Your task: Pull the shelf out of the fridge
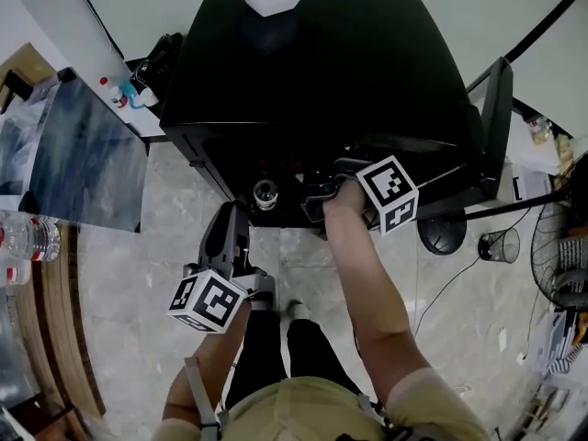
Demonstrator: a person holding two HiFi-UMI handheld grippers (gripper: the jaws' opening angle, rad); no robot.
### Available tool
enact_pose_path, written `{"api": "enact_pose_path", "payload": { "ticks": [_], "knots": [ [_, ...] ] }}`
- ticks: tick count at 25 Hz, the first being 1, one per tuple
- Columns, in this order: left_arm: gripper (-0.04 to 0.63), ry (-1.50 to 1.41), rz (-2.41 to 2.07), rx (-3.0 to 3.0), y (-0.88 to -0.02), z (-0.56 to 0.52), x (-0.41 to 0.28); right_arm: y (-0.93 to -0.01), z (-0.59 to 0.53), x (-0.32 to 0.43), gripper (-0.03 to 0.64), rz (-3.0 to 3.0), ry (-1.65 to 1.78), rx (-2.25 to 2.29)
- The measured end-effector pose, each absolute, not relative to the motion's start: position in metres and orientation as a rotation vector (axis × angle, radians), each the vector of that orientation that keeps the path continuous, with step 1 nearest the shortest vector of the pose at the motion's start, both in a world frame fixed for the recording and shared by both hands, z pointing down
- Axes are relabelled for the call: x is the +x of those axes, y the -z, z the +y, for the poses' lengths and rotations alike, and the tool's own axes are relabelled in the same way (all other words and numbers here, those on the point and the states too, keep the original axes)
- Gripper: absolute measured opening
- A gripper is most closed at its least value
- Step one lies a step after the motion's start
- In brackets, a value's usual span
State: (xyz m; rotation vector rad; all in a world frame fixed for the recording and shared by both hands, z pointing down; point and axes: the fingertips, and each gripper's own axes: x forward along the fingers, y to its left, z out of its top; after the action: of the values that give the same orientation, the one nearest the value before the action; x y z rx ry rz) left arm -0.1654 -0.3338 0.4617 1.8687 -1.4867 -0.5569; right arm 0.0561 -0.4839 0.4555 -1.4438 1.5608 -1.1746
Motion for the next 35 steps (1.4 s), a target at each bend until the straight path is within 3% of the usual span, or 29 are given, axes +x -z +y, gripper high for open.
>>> {"api": "enact_pose_path", "payload": {
  "ticks": [35],
  "knots": [
    [0.103,0.719,-1.218,1.789,-0.443,-0.348,-0.138,-0.459,-0.405,0.053,0.043,1.456,1.345,-1.270]
  ]
}}
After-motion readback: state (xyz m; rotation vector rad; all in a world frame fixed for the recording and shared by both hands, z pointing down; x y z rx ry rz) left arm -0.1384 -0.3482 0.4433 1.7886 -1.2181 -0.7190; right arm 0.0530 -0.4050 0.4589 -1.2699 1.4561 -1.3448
